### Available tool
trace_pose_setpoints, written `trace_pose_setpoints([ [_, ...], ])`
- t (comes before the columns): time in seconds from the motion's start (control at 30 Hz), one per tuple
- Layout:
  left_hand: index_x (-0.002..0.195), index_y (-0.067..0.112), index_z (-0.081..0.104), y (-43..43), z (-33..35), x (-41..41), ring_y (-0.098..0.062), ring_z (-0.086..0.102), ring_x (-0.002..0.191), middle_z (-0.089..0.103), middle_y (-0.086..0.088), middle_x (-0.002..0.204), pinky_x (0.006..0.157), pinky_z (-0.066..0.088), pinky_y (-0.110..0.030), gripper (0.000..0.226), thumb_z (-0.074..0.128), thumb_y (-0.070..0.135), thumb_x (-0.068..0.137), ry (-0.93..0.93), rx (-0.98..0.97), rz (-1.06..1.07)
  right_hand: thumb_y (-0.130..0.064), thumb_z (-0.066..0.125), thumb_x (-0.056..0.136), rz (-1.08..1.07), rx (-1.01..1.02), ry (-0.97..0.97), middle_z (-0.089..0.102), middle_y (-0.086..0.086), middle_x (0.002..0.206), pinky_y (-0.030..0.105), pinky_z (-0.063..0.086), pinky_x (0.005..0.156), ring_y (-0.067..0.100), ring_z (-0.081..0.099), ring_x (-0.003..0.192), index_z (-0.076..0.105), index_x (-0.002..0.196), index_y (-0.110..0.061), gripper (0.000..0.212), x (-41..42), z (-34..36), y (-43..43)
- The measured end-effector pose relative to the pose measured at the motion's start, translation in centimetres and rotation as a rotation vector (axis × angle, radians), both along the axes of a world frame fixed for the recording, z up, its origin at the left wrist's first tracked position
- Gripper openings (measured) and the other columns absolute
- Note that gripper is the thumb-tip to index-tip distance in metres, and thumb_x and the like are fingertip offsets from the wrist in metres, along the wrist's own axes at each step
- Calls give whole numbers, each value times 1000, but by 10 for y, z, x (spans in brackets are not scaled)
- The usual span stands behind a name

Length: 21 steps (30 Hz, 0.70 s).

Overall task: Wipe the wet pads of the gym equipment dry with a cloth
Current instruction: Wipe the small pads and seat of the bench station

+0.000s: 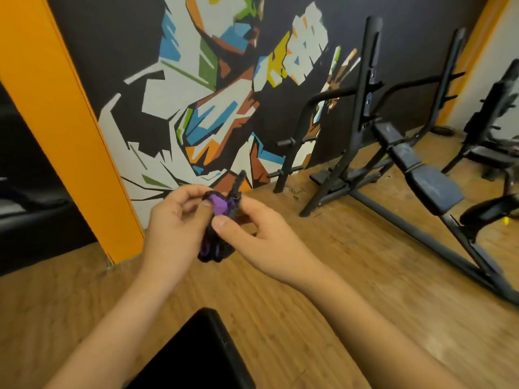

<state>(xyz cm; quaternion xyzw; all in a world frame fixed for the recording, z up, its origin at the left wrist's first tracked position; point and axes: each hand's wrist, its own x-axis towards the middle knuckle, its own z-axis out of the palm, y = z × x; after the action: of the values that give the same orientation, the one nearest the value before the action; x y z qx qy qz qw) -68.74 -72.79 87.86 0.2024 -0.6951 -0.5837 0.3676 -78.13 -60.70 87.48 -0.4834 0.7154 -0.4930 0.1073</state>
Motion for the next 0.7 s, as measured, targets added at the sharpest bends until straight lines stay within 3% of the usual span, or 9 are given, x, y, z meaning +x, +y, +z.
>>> trace_pose_setpoints([
  [0.17, 98, 22, 71, 34, 45, 13, -17, 75, 82, 76, 3, 86, 69, 62, -32, 13, 68, 11, 93, -44, -32, -25, -30, 58, 101, -111, -112, -99, 73, 0, 86, 47, 56, 73, 19, 67, 79, 71, 106, -23, 16, 8, 40, 33],
  [0.3, 97, 23, 71, 52, 67, 21, -13, 73, 84, 74, 6, 86, 71, 61, -30, 12, 67, 11, 94, -55, -115, -8, -27, 59, 101, -148, -51, 2, 70, -2, 77, 35, 49, 66, 18, 63, 73, 70, 89, -23, 17, 4, 61, 59],
  [0.37, 99, 22, 69, 60, 74, 23, -10, 70, 86, 72, 5, 88, 70, 59, -22, 12, 64, 11, 97, -71, -184, 7, -31, 61, 100, -165, 4, 105, 65, -5, 68, 34, 44, 62, 20, 59, 68, 61, 74, -35, 26, 2, 69, 69],
  [0.47, 101, 23, 65, 63, 85, 25, -13, 67, 89, 70, 0, 94, 73, 57, -25, 12, 58, 13, 100, -72, -260, 81, -38, 60, 100, -193, 47, 206, 57, -6, 59, 37, 43, 61, 18, 53, 61, 58, 67, -31, 34, -3, 81, 82],
  [0.57, 105, 24, 62, 56, 90, 27, -14, 68, 94, 69, 0, 97, 81, 59, -33, 14, 52, 16, 104, -18, -131, 157, -35, 60, 100, -258, -4, 98, 52, -6, 54, 32, 36, 55, 11, 47, 54, 63, 65, -18, 39, -11, 87, 99],
  [0.63, 108, 23, 61, 55, 89, 29, -15, 68, 100, 68, -2, 103, 82, 61, -35, 14, 49, 17, 106, 30, 34, 178, -35, 59, 101, -356, -75, -67, 63, -1, 61, 34, 51, 60, 9, 59, 59, 68, 74, -4, 41, -19, 86, 109],
  [0.7, 109, 20, 60, 57, 86, 29, -19, 68, 108, 67, -9, 113, 82, 61, -34, 14, 47, 16, 106, 76, 189, 181, -32, 58, 102, -441, -156, -329, 72, 15, 79, 45, 63, 69, 19, 73, 72, 66, 84, 5, 42, -27, 82, 117],
])
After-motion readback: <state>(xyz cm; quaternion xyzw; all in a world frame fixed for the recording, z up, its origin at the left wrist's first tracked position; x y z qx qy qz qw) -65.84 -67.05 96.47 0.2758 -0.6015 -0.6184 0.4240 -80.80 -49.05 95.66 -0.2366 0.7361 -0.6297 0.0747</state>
